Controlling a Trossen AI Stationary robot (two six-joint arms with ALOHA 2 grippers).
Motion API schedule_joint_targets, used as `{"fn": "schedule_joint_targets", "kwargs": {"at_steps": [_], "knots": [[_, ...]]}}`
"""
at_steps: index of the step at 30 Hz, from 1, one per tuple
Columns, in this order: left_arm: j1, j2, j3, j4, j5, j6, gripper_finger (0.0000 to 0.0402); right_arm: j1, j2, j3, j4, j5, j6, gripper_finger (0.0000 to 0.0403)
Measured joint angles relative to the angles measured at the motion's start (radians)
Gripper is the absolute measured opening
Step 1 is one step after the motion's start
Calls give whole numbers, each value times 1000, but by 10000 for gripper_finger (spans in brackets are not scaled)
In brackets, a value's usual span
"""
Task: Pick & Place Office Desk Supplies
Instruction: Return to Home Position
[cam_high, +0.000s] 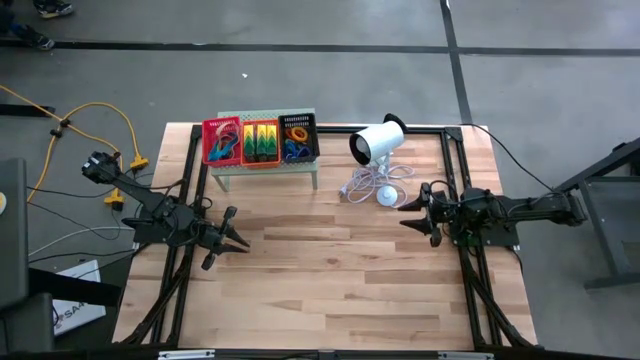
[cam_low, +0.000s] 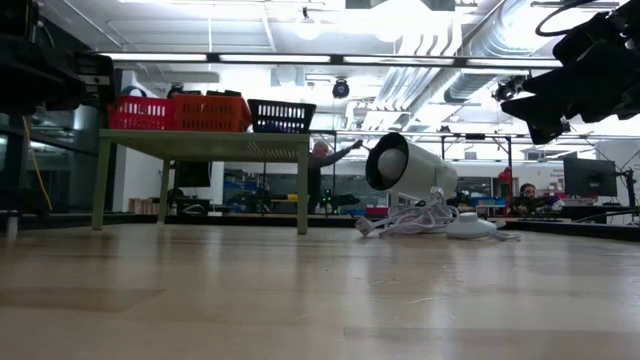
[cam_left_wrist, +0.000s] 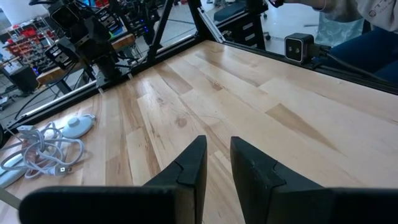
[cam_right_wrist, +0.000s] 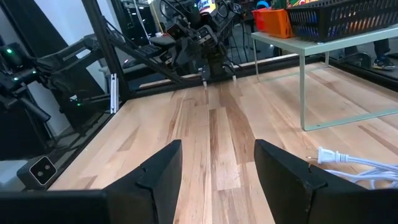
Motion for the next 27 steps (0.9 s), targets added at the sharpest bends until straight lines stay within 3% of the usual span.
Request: {"fn": "schedule_joint_targets", "kwargs": {"at_steps": [27], "knots": [[0,0,0,0,0,0,65,0,0,-1,0,0,-69,188]]}}
